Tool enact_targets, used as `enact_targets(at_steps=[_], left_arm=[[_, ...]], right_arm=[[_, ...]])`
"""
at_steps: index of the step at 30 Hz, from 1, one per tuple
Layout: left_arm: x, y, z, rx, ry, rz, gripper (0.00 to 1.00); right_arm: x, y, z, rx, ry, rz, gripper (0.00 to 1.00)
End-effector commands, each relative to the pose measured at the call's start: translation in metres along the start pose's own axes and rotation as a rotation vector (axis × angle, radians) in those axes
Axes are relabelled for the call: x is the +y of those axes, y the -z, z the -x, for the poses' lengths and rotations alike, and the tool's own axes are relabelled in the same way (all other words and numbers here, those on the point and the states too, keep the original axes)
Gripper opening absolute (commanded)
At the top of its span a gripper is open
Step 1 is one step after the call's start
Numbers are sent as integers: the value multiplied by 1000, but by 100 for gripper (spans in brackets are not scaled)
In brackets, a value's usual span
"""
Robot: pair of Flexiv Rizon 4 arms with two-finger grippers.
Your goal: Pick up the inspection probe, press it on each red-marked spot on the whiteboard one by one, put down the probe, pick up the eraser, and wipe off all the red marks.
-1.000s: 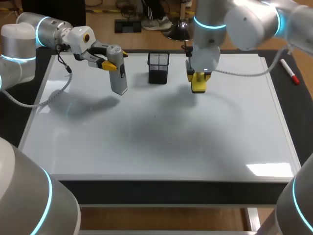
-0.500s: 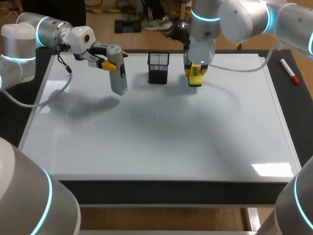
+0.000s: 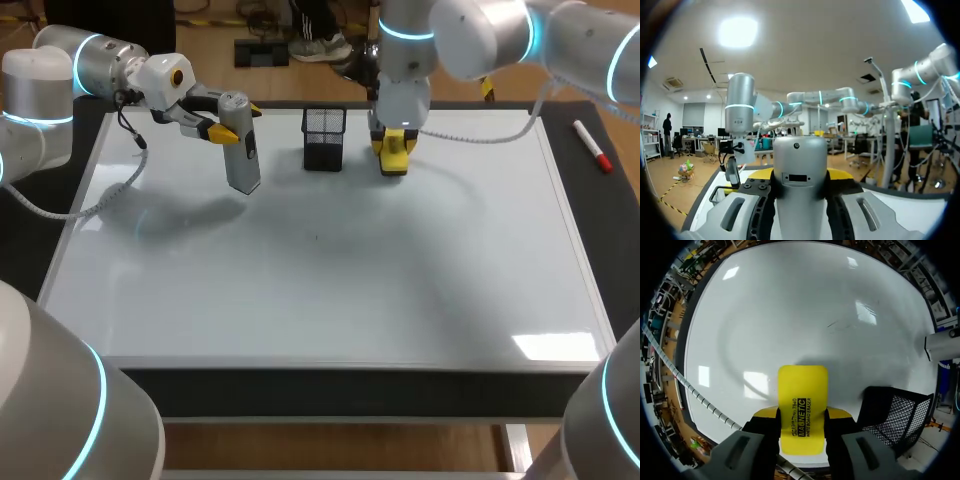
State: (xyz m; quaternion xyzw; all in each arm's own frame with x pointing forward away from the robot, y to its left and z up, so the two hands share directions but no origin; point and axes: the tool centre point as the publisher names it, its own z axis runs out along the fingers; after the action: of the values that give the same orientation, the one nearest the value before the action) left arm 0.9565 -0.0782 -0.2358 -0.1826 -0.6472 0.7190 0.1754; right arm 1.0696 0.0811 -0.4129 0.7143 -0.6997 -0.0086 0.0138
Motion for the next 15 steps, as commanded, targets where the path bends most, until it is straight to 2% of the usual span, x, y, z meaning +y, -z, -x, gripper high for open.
enact_targets(at_steps=[1,12,13,14,15], left_arm=[[-1,1,1,4,2,1,0],[-1,1,1,4,2,1,0],[-1,1,1,4,2,1,0],[-1,1,1,4,2,1,0],[-1,1,1,4,2,1,0]], right_arm=[[-5,-4,-1,5,-2,0,0],[-8,-13,-6,19,-30,4,0],[-8,-12,-7,20,-33,4,18],[-8,-10,-8,22,-39,4,32],[-7,-7,-9,19,-44,1,69]])
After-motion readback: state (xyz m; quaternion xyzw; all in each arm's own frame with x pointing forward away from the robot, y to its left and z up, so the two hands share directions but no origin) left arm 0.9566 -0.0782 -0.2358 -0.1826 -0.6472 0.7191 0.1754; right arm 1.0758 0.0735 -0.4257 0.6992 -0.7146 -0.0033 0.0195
